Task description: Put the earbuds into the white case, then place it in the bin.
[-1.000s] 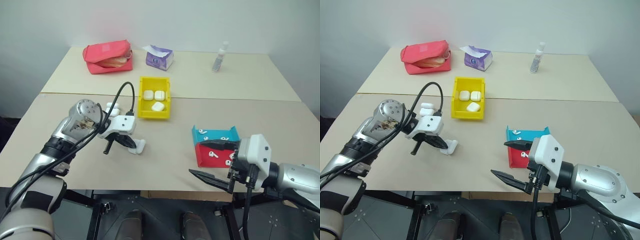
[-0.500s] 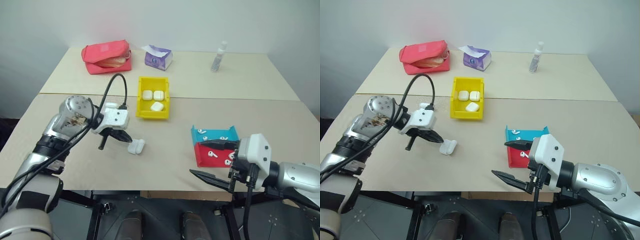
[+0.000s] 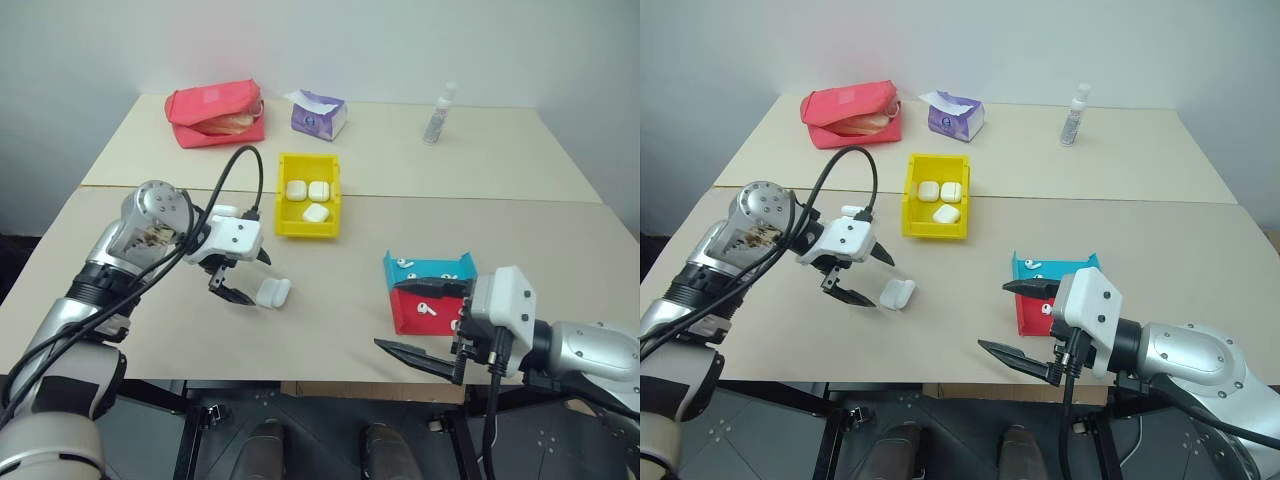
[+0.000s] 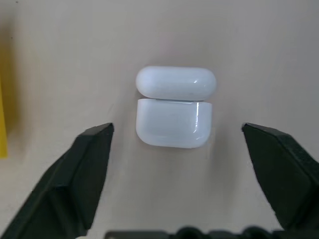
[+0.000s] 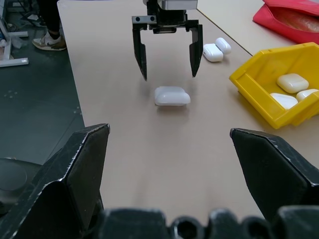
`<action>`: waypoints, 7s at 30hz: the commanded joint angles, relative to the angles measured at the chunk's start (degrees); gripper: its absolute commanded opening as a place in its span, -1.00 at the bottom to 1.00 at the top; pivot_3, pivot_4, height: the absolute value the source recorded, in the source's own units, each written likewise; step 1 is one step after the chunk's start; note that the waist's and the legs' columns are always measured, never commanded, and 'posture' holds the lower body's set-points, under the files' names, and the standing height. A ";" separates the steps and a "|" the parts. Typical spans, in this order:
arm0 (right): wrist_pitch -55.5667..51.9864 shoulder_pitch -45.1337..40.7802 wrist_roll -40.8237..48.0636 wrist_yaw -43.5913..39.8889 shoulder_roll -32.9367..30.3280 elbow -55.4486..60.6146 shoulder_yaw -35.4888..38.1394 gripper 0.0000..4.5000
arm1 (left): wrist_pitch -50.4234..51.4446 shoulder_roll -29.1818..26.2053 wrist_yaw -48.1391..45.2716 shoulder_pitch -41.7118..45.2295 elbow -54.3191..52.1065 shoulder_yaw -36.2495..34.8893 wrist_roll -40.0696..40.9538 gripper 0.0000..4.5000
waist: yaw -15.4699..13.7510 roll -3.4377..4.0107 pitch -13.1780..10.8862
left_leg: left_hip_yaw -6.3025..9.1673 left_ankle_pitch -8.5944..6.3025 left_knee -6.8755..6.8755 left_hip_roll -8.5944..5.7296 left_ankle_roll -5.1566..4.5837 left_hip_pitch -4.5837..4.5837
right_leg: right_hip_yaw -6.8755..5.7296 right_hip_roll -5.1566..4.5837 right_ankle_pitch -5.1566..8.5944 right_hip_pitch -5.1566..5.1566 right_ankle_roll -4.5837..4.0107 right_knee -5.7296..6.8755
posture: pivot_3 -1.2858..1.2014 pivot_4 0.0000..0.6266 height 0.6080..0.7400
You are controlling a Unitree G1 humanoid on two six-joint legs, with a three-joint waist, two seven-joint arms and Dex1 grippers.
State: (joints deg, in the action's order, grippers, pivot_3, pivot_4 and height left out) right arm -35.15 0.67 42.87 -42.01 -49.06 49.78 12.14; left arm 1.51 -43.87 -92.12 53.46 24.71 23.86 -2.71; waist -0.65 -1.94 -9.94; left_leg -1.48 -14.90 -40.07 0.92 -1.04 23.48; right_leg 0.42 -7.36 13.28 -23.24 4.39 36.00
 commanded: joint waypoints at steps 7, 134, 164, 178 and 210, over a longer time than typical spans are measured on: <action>1.38 -0.23 -0.43 1.05 0.36 1.01 0.46 1.00 | 3.36 3.07 1.96 1.16 -2.22 2.94 -6.61 0.98 | 0.00 0.00 0.00 | 0.01 0.00 0.01 0.00 0.00 0.01 | 0.00 0.00 0.00 -0.01 0.00 0.01 | 0.03 -0.52 1.00; -33.56 -32.98 -27.06 -10.19 -7.74 -17.16 -17.80 -0.73 | 18.71 30.50 26.25 -12.25 -25.78 -21.55 43.15 0.23 | -0.01 0.25 0.13 | 0.05 -0.03 0.02 -0.04 -0.04 -0.06 | 0.05 0.00 0.00 0.00 -0.03 -0.15 | 0.03 -0.52 1.00; -12.42 -28.38 8.98 20.68 31.15 -2.95 8.09 -0.73 | 19.74 30.75 22.11 -7.85 -21.45 -20.53 41.19 0.23 | 1.18 0.30 0.13 | 0.46 0.02 0.26 -0.05 0.03 -0.16 | 0.05 0.00 0.00 0.04 -0.02 -0.02 | 0.03 -0.52 1.00; -7.61 -26.27 7.72 20.93 24.35 -6.58 4.05 -0.73 | 18.69 29.91 20.54 -7.30 -21.42 -20.71 41.01 0.23 | 1.30 0.29 0.13 | 0.46 0.02 0.26 -0.05 0.03 -0.17 | 0.06 0.00 0.00 0.03 -0.02 -0.12 | 0.03 -0.52 1.00; -4.56 -27.52 11.34 20.35 11.55 -12.93 10.49 0.91 | 16.99 29.96 21.91 -7.32 -21.08 -22.31 39.23 0.23 | 1.15 0.29 0.13 | 0.45 0.02 0.26 -0.05 0.02 -0.15 | 0.05 0.00 0.00 0.05 -0.02 -0.17 | 0.03 -0.52 1.00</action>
State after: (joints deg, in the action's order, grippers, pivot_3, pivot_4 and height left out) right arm -40.06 -25.59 52.54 -21.85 -36.66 36.20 19.76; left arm 19.74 -13.86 -70.31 44.65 5.43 2.35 36.02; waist 0.51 -1.66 -9.81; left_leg -1.04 -14.88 -39.81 0.87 -1.02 23.33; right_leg 0.47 -7.37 13.28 -23.19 4.37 35.82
